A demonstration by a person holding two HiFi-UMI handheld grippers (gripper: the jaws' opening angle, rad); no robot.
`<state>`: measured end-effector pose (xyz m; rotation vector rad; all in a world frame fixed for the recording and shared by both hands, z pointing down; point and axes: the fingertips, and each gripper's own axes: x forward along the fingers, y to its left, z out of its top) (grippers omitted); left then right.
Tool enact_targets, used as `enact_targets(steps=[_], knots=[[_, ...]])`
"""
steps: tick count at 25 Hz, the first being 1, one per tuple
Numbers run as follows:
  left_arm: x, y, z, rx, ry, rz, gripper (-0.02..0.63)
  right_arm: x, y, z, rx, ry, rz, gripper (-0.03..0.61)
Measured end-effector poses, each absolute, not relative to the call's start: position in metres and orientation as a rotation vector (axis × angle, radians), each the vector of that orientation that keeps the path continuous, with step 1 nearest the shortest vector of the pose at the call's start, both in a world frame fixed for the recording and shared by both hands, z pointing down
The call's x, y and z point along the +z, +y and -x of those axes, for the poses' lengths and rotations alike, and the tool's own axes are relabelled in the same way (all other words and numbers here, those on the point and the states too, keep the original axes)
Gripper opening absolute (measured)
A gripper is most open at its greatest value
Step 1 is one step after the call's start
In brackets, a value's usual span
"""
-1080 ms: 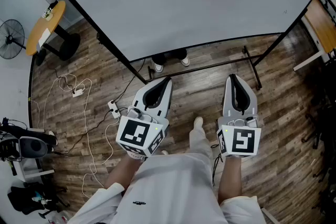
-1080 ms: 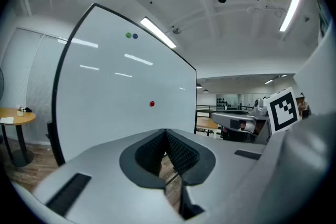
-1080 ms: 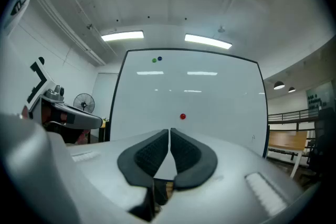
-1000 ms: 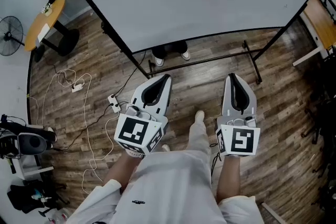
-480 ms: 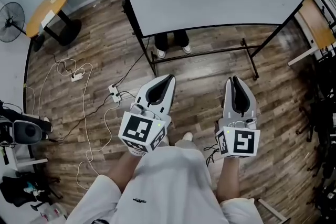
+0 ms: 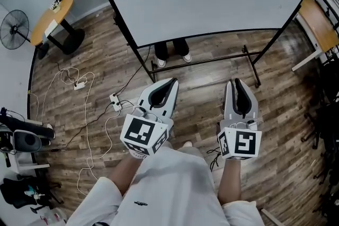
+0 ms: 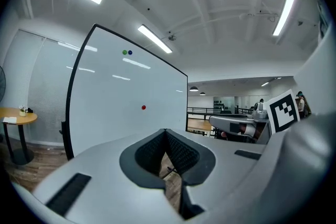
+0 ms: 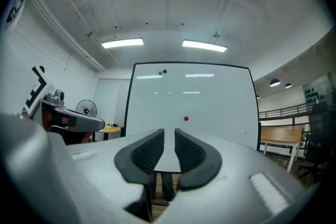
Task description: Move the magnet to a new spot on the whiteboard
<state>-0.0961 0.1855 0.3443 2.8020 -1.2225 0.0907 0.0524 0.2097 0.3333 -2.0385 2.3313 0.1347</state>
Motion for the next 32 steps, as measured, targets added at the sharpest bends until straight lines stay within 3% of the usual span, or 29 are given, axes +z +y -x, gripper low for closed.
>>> enact_targets(steps=[12, 32], knots=[[0.34, 0.124, 0.062, 0.062, -1.234, -2.803, 0.002, 0.323, 0.148, -0.087, 0.179, 2.327, 2.028, 0.057], [0.33, -0.103, 0.054, 0.017, -1.074, -2.845, 0.002, 0.303, -0.068, -0.089, 0.198, 2.232, 2.132, 0.057]])
